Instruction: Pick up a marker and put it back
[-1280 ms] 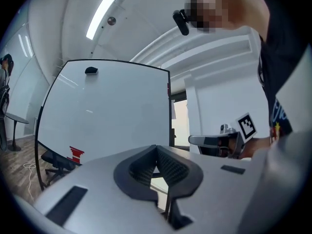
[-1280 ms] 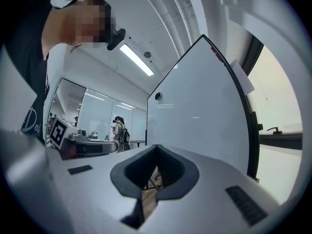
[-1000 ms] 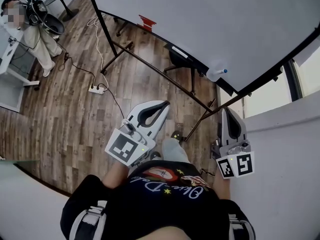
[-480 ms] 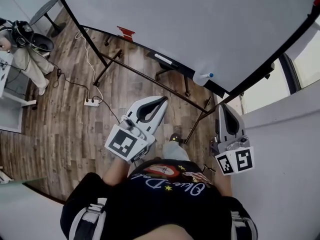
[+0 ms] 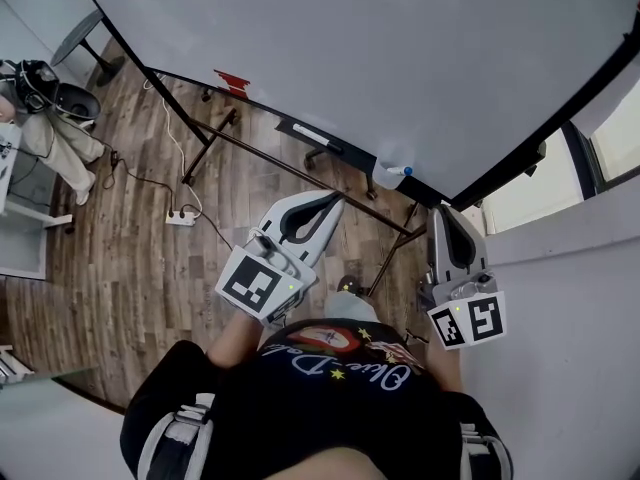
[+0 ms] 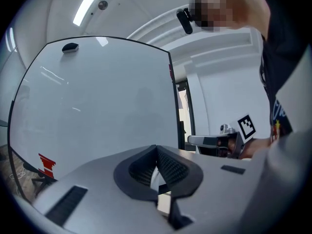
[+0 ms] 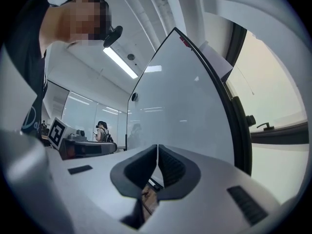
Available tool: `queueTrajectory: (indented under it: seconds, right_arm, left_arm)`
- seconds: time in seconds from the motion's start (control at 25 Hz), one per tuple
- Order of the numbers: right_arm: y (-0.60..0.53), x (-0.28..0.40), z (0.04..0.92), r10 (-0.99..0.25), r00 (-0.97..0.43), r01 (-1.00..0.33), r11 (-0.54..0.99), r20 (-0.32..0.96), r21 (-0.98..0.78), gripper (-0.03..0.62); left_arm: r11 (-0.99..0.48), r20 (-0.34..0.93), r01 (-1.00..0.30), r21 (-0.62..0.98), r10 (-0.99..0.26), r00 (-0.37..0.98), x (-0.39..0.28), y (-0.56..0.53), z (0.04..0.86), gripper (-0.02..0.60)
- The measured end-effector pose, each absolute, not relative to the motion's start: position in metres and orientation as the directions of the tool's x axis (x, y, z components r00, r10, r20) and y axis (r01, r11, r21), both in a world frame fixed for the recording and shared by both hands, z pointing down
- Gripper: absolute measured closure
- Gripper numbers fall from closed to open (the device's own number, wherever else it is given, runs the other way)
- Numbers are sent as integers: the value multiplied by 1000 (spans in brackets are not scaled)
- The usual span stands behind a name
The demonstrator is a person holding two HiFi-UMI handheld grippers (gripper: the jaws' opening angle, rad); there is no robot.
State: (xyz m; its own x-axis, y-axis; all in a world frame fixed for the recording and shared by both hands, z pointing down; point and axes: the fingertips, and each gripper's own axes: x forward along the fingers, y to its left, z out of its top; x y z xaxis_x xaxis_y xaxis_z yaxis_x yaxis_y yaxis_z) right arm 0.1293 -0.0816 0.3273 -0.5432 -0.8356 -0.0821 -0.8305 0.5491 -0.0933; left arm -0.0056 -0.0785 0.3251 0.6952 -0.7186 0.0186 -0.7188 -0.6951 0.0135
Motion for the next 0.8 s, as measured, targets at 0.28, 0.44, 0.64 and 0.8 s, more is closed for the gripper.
queueTrajectory:
  seconds: [0.28,0.44,0.64,0.8]
  right_arm:
    - [-107,140,336,-841,-537,-836,541,-62,-92,592]
    - [-117,144,338,-837,-544,-832,547,-62,-92,591]
    - [-121,142,345,-828,-558,-825,560,-46,-78,573]
    - [-125,138,348,-832,-553,-828,554,-32,-83,559]
  left_arm:
    - [-708,33,-705,28,-705,709,13,-108,333,578]
    - [-723,32,-690,18,-689,724,24,-121,334,578]
    - [-723,32,-690,18,-690,723,32,-132,336,578]
    - [-747,9,-664,29,-665,747,38,-138,333,578]
